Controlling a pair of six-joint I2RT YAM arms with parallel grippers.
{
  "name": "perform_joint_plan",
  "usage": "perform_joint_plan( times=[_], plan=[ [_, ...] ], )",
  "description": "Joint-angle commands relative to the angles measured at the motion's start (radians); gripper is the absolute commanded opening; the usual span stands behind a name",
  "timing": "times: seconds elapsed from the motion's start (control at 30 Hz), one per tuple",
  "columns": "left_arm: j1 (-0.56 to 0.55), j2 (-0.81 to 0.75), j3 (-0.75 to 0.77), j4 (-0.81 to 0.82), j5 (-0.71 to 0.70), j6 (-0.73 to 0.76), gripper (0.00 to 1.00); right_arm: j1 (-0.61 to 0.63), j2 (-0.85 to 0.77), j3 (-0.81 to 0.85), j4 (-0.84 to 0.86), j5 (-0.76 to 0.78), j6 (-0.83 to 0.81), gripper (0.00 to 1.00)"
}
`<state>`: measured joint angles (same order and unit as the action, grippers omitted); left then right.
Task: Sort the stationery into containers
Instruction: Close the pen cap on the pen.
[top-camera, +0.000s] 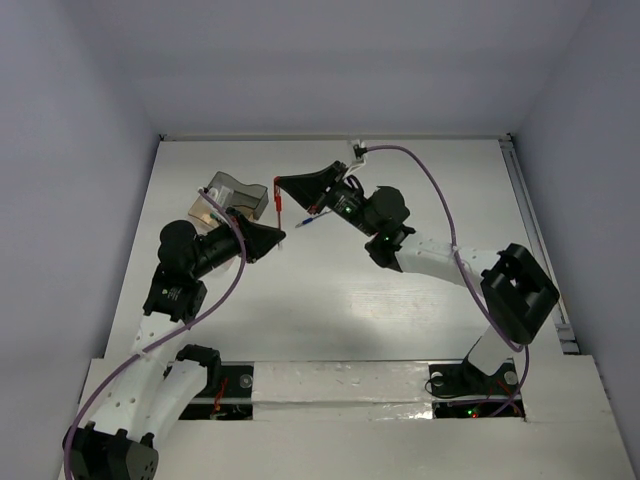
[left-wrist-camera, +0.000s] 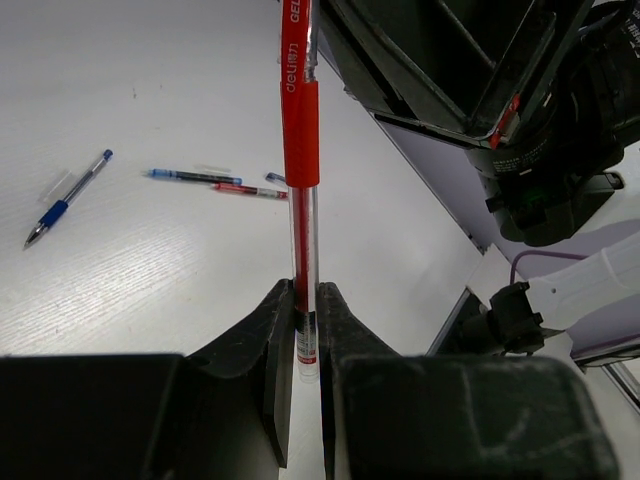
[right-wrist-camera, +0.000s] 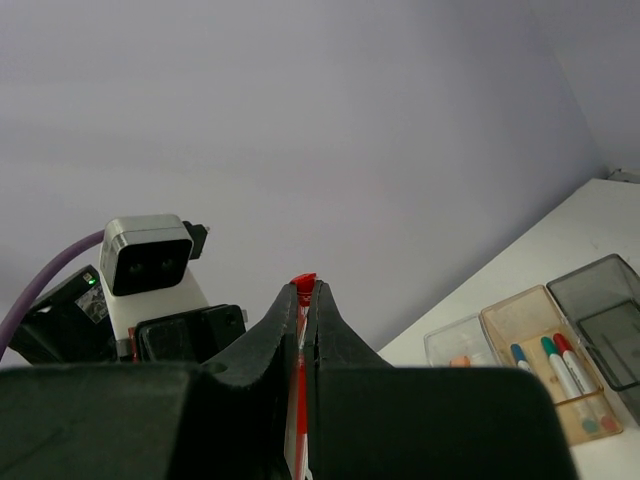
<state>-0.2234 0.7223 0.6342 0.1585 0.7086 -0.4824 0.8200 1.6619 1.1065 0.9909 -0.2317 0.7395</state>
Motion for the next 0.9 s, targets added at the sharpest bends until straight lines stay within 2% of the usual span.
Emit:
perform_joint_plan(
  times=[0.0,0.23,0.87],
  plan=[
    [0.006,-0.017,0.021,0.139,-0.011,-0.025,0.0,0.022,-0.03,-0.054,0.026,-0.017,-0.006,0.0],
    [0.006,-0.015,0.048,0.13,-0.024,-0.028,0.0,0.031,-0.053,-0.111,0.022,-0.05,0.02,0.0],
    [0.006,0.008,0.202,0.128,-0.083,-0.035,0.0,0.157,-0.065,-0.292,0.017,-0.061,0.046,0.0]
  ],
)
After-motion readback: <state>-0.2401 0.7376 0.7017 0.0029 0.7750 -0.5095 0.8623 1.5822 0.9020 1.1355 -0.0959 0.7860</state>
